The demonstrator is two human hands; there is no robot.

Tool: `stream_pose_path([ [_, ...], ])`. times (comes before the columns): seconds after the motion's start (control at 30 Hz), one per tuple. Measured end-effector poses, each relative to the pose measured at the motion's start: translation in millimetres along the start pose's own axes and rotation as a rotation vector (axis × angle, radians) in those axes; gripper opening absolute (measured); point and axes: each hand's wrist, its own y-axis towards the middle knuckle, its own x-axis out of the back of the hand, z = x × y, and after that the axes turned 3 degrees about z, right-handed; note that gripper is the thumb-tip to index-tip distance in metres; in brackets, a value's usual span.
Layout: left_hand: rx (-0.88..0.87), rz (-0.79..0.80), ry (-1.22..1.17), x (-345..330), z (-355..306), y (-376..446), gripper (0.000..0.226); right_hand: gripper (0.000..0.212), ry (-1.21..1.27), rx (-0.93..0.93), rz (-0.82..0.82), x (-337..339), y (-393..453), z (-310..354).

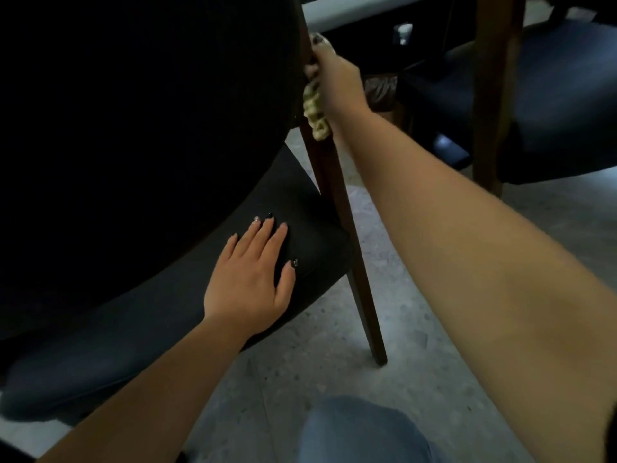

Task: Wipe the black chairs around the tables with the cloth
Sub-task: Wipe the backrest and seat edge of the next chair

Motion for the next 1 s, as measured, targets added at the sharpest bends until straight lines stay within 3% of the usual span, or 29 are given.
stream_pose_path([
  [0.1,-0.003,0.000,0.007,0.8,-1.7,0.7,0.065,0.034,-0.101,-0.111,-0.057,6.2,-6.2,-32.9],
  [0.3,0.000,-0.006,0.017,1.3,-3.2,-0.7,0.065,0.031,-0.008,-0.477,-0.181,44.1,-79.8,-149.9],
  [0.4,-0.003,-0.008,0.009,1.5,-2.8,-0.1,0.065,0.032,-0.019,-0.542,-0.220,54.2,-102.2,-174.3],
  [0.47,0.001,-0.008,0.010,1.0,-3.0,-0.3,0.065,0.032,-0.077,-0.422,-0.245,51.8,-107.7,-177.4],
  [0.6,0.008,-0.008,0.019,0.9,-3.6,-1.6,0.065,0.014,-0.334,0.144,-0.255,38.4,-121.6,-165.9],
  [0.67,0.010,-0.010,0.018,1.0,-3.0,-2.3,0.065,0.035,-0.509,0.407,-0.176,40.4,-121.9,-161.8],
  [0.8,0.018,-0.024,-0.001,0.1,-3.5,-2.4,0.065,0.039,-0.999,0.876,0.244,63.9,-105.1,-147.2],
  [0.9,0.018,-0.018,-0.008,-0.4,-3.4,-1.3,0.065,0.040,-1.330,0.975,0.618,69.2,-78.8,-113.8],
  [1.0,0.025,-0.019,-0.006,0.9,-3.3,-0.2,0.066,0.035,-1.851,1.045,0.856,53.4,-50.6,-86.5],
])
